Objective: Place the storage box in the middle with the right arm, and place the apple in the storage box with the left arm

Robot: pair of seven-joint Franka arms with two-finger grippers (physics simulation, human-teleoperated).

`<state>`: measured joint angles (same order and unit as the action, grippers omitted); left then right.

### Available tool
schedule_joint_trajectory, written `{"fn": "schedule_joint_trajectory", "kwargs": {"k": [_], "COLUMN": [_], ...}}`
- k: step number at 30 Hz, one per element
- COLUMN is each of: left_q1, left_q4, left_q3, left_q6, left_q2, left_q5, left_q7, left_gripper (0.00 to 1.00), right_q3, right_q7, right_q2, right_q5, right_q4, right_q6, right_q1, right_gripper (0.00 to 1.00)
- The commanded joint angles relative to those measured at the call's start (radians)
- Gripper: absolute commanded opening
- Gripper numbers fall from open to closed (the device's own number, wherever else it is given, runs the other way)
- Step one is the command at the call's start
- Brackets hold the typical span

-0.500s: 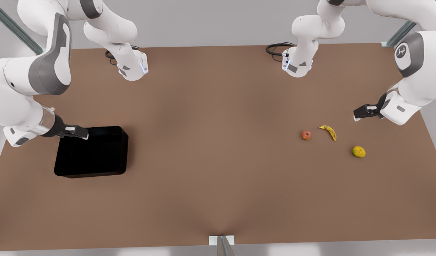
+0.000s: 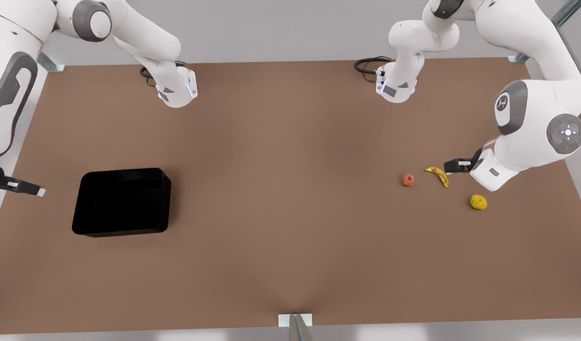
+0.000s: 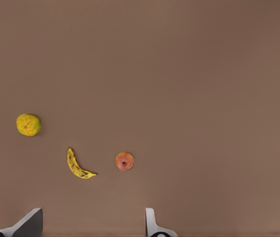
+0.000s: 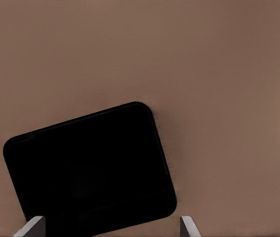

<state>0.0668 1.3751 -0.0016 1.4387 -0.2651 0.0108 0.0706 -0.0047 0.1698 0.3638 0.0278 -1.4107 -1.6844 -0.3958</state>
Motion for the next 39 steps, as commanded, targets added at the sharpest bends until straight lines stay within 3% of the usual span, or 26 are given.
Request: {"fn": "schedule_joint_trajectory", "kwargs": {"k": [1, 5, 10, 14, 20, 21, 26, 28, 39], "left_q1": [0.001, -0.002, -0.004, -0.022, -0.047, -0.045, -0.051, -0.073, -0.11], "left_q4": [0.018, 0.275, 0.567, 0.714, 0.846, 0.846, 0.854, 0.912, 0.923], "left_q3": [-0.009, -0.086, -0.095, -0.095, -0.095, -0.095, -0.095, -0.095, -0.095], "left_q6": [0.005, 0.222, 0.434, 0.574, 0.747, 0.746, 0.786, 0.884, 0.887], "left_q2": [0.001, 0.033, 0.155, 0.187, 0.162, 0.155, 0.116, 0.106, 0.038], "left_q5": [0.003, 0.008, 0.005, 0.003, 0.003, 0.003, 0.003, 0.001, 0.001], "left_q7": [0.0, 0.008, 0.008, 0.008, 0.025, 0.038, 0.043, 0.043, 0.043], "left_gripper": [1.0, 1.0, 1.0, 1.0, 1.0, 1.0, 1.0, 1.0, 1.0], "right_q3": [0.0, 0.002, 0.002, 0.008, 0.011, 0.012, 0.037, 0.04, 0.041], "right_q7": [0.0, -0.001, 0.01, 0.01, 0.053, 0.053, 0.051, 0.05, 0.059], "right_q2": [0.0, 0.029, 0.058, 0.03, 0.101, 0.101, 0.095, 0.099, 0.04], "right_q5": [-0.002, -0.003, -0.006, -0.015, -0.048, -0.046, -0.049, -0.051, -0.046], "right_q4": [-0.031, -0.257, -0.516, -0.63, -0.636, -0.636, -0.64, -0.64, -0.616], "right_q6": [-0.033, -0.297, -0.644, -0.724, -0.805, -0.804, -0.804, -0.805, -0.724], "right_q1": [-0.008, -0.066, -0.11, -0.113, -0.153, -0.152, -0.153, -0.149, -0.141], "right_gripper": [1.0, 1.0, 1.0, 1.0, 1.0, 0.22, 0.21, 0.21, 0.21]}}
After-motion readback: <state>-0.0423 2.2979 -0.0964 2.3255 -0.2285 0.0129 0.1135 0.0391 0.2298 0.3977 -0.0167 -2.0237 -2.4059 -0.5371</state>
